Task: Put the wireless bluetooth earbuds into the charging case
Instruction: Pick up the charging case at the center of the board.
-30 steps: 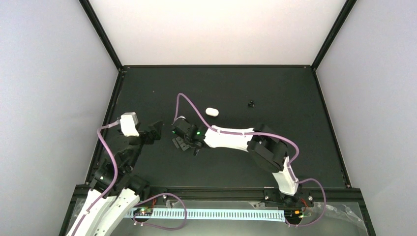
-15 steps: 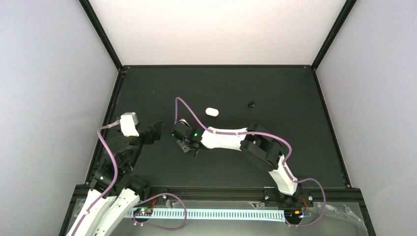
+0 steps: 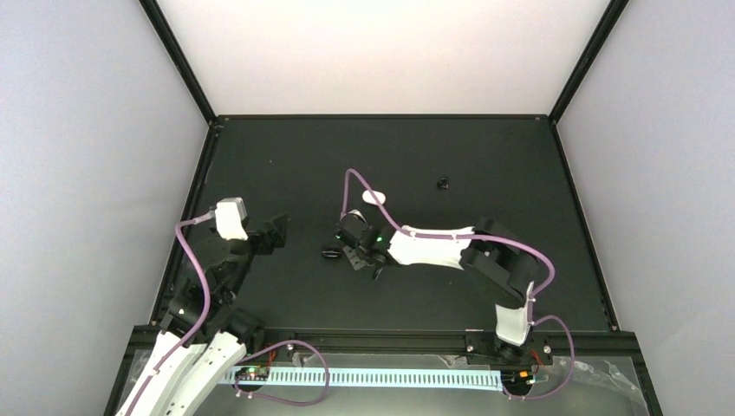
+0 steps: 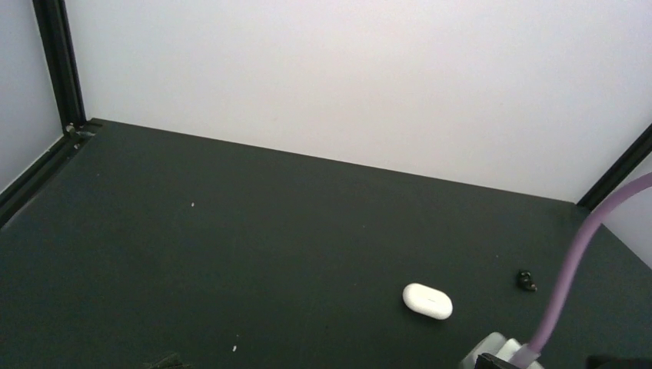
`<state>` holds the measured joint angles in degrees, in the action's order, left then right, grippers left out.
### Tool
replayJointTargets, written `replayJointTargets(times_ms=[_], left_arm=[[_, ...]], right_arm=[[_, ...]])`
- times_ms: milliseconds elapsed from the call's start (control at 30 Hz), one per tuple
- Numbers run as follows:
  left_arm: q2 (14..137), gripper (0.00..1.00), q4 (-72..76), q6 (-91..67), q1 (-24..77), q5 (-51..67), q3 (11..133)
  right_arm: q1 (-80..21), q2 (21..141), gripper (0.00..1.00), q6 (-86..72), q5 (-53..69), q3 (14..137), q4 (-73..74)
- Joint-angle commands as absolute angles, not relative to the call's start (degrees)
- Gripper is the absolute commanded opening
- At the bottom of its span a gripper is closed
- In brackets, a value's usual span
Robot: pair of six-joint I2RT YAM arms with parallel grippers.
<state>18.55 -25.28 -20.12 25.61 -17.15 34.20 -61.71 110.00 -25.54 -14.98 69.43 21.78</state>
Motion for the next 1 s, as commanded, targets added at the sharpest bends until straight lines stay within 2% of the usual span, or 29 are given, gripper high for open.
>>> replayJointTargets(times_ms=[0,200,333,533,800,967], left_arm=[[20.19,0.99,-25.11,-20.10,25.93,-15.09,34.01],[21.59,0.99,-24.86,-20.96,25.78,-13.56,33.75],[21.33,0.99,-25.21,-20.75,25.80,-13.84,33.96],[20.78,0.99,-25.84,-20.74,25.73,-14.55,34.23],[19.69,0.99,-26.37,-20.72,25.80,-15.30,34.53],[19.24,0.99,-26.62,-20.65,25.89,-15.29,34.63]], right_arm=[[-60.89,104.32,0.60,-26.09,-10.83,65.92,17.69],[-61.50,108.03,0.86,-27.99,-8.58,73.28,18.00],[-62.00,113.80,0.95,-28.14,-12.55,81.13,21.50],[-62.05,121.90,0.94,-30.87,-18.26,89.31,27.04],[-62.05,126.30,0.87,-31.87,-20.50,94.10,31.13],[-62.05,125.19,0.84,-31.17,-20.62,91.56,31.28]])
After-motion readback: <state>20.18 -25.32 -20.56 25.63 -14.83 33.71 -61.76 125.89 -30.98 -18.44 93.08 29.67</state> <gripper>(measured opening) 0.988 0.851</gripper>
